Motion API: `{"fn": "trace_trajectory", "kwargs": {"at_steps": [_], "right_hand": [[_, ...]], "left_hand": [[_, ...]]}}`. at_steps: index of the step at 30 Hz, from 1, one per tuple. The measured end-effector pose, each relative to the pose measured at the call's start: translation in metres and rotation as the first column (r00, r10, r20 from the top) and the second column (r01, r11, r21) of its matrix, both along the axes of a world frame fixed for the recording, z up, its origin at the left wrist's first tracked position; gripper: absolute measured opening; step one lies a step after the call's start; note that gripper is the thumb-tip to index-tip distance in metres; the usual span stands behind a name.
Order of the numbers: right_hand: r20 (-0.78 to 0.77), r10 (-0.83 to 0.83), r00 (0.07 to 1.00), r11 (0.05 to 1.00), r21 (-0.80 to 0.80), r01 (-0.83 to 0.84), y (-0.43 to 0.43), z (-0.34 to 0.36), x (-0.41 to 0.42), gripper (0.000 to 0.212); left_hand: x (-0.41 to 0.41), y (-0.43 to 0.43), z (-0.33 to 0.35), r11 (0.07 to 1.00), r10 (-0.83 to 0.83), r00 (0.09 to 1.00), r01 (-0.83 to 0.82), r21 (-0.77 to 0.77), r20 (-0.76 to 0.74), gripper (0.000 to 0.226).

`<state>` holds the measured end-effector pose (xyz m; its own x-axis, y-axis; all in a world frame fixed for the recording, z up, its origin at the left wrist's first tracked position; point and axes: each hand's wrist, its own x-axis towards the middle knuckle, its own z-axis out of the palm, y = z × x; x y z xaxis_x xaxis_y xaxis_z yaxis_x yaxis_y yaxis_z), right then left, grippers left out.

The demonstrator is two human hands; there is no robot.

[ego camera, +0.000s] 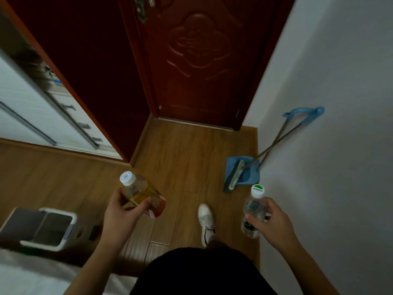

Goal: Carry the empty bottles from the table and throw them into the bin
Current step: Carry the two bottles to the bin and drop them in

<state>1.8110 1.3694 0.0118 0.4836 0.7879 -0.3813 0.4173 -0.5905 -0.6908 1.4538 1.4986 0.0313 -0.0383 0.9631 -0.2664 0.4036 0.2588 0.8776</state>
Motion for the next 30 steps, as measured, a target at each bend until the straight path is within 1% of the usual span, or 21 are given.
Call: {"fn": "trace_trajectory", "kwargs": {"at_steps": [3, 6, 8, 10, 12, 13, 14, 15, 18, 21, 23, 27, 28, 30], "right_hand": [[-0.023, 0.08, 0.996, 0.996, -0.026, -0.081, 0.062, -0.007, 0.009, 0.055], [-0.071, 0.182, 0.981, 0.983, -0.022, -0.184, 0.137, -0.01, 0.007, 0.065], [-0.116, 0.28, 0.953, 0.958, -0.034, -0.285, 0.195, -0.008, -0.001, 0.06], [-0.147, 0.388, 0.91, 0.916, -0.051, -0.399, 0.245, -0.003, -0.017, 0.053], [-0.164, 0.529, 0.833, 0.837, -0.062, -0.543, 0.298, -0.002, -0.046, 0.059], [-0.167, 0.555, 0.815, 0.818, -0.066, -0.571, 0.312, 0.002, -0.056, 0.065], [-0.179, 0.607, 0.775, 0.78, -0.053, -0.623, 0.331, 0.004, -0.074, 0.07], [-0.19, 0.672, 0.716, 0.723, -0.045, -0.69, 0.349, 0.006, -0.096, 0.074], [-0.167, 0.81, 0.562, 0.57, -0.005, -0.822, 0.389, 0.011, -0.165, 0.079], [-0.143, 0.905, 0.4, 0.405, 0.013, -0.914, 0.411, 0.01, -0.236, 0.086], [-0.13, 0.941, 0.312, 0.317, 0.023, -0.948, 0.42, 0.012, -0.28, 0.086], [-0.113, 0.975, 0.193, 0.201, 0.062, -0.978, 0.433, 0.009, -0.354, 0.076], [-0.116, 0.977, 0.181, 0.189, 0.065, -0.98, 0.437, 0.007, -0.37, 0.074], [-0.122, 0.977, 0.175, 0.181, 0.045, -0.982, 0.444, 0.003, -0.399, 0.071]], "left_hand": [[-0.001, 0.038, -0.008, 0.998, 0.064, 0.998, -0.064, 0.007, -0.021, 0.048], [-0.011, 0.065, -0.017, 0.983, 0.183, 0.981, -0.185, -0.016, -0.06, 0.051], [-0.021, 0.074, -0.019, 0.957, 0.286, 0.955, -0.289, -0.036, -0.074, 0.049], [-0.029, 0.073, -0.017, 0.911, 0.405, 0.91, -0.41, -0.05, -0.086, 0.047], [-0.042, 0.066, -0.015, 0.829, 0.552, 0.828, -0.558, -0.047, -0.094, 0.047], [-0.042, 0.061, -0.014, 0.813, 0.574, 0.812, -0.581, -0.048, -0.1, 0.05], [-0.046, 0.054, -0.013, 0.771, 0.628, 0.771, -0.635, -0.05, -0.108, 0.053], [-0.053, 0.045, -0.012, 0.712, 0.693, 0.712, -0.701, -0.051, -0.113, 0.053], [-0.068, 0.015, -0.012, 0.544, 0.825, 0.542, -0.838, -0.037, -0.16, 0.041], [-0.089, -0.016, -0.018, 0.375, 0.904, 0.375, -0.926, -0.041, -0.207, 0.04], [-0.104, -0.029, -0.021, 0.277, 0.934, 0.277, -0.96, -0.03, -0.227, 0.043], [-0.142, -0.04, -0.03, 0.133, 0.968, 0.138, -0.99, -0.037, -0.208, 0.043], [-0.154, -0.039, -0.032, 0.115, 0.972, 0.119, -0.993, -0.032, -0.201, 0.042], [-0.179, -0.033, -0.034, 0.106, 0.975, 0.111, -0.994, -0.036, -0.191, 0.042]]}}
